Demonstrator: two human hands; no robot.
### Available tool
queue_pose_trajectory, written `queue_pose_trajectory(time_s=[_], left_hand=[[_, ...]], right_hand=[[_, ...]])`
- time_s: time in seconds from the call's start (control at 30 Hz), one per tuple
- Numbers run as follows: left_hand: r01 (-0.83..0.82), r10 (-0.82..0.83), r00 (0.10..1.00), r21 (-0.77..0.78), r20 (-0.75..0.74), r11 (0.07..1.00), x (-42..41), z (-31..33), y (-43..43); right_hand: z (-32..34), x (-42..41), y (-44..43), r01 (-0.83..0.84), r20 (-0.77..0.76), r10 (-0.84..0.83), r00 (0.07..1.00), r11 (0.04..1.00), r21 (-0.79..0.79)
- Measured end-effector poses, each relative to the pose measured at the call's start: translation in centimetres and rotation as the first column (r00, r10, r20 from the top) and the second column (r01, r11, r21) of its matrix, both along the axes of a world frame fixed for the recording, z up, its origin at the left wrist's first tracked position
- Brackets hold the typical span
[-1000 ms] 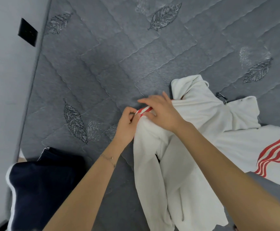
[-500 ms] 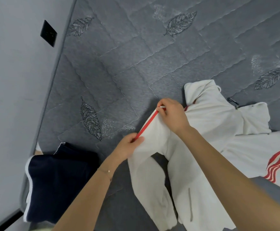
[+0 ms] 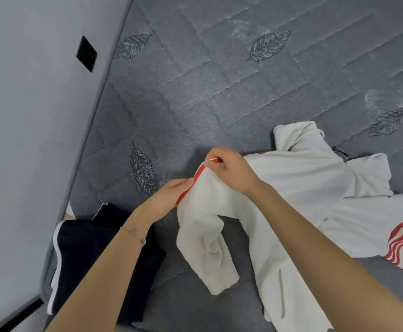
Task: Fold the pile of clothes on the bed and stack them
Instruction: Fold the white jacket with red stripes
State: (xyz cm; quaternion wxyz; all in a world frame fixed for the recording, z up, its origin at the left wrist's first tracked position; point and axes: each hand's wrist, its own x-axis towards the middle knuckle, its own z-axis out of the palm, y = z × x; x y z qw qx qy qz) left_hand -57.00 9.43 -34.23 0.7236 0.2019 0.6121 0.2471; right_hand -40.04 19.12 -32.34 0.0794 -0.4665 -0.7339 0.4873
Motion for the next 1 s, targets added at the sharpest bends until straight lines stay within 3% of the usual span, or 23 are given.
queue_pose_trajectory(time_s=[0.33, 0.43, 0.53, 0.63, 0.73, 0.83, 1.0], left_hand=[[0.3, -0.301, 0.95, 0.026, 0.088, 0.954, -1.9, 0.3, -2.6], [0.29, -0.293, 0.956, 0.101, 0.02, 0.952, -2.4, 0.6, -2.9], [0.203, -0.198, 0.979, 0.177, -0.046, 0.963, -2.8, 1.6, -2.6], [0.218, -0.154, 0.964, 0.317, -0.217, 0.923, -3.1, 2.9, -1.5], [0.197, -0.095, 0.954, 0.357, -0.283, 0.913, -3.7, 3.9, -0.3], [0.189, -0.091, 0.95, 0.321, -0.297, 0.928, -4.9, 4.3, 0.2], [0.386, -0.327, 0.901, 0.182, -0.286, 0.904, -7.8, 2.8, -0.6]], right_hand=[[-0.5, -0.6, -0.2, 0.334, -0.059, -0.333, 0.941, 0.942, 0.009], [-0.5, -0.8, -0.2, 0.263, 0.008, -0.264, 0.965, 0.963, 0.059], [-0.1, -1.5, -0.6, 0.056, 0.069, -0.065, 0.995, 0.99, 0.132], [0.6, -3.0, -1.3, -0.133, 0.067, 0.13, 0.989, 0.99, 0.045], [1.0, -4.3, -1.7, -0.224, 0.024, 0.226, 0.974, 0.973, -0.058], [1.7, -4.6, -1.2, -0.121, -0.076, 0.106, 0.991, 0.964, -0.235], [2.1, -5.3, -0.9, 0.116, -0.17, -0.163, 0.972, 0.959, -0.258]])
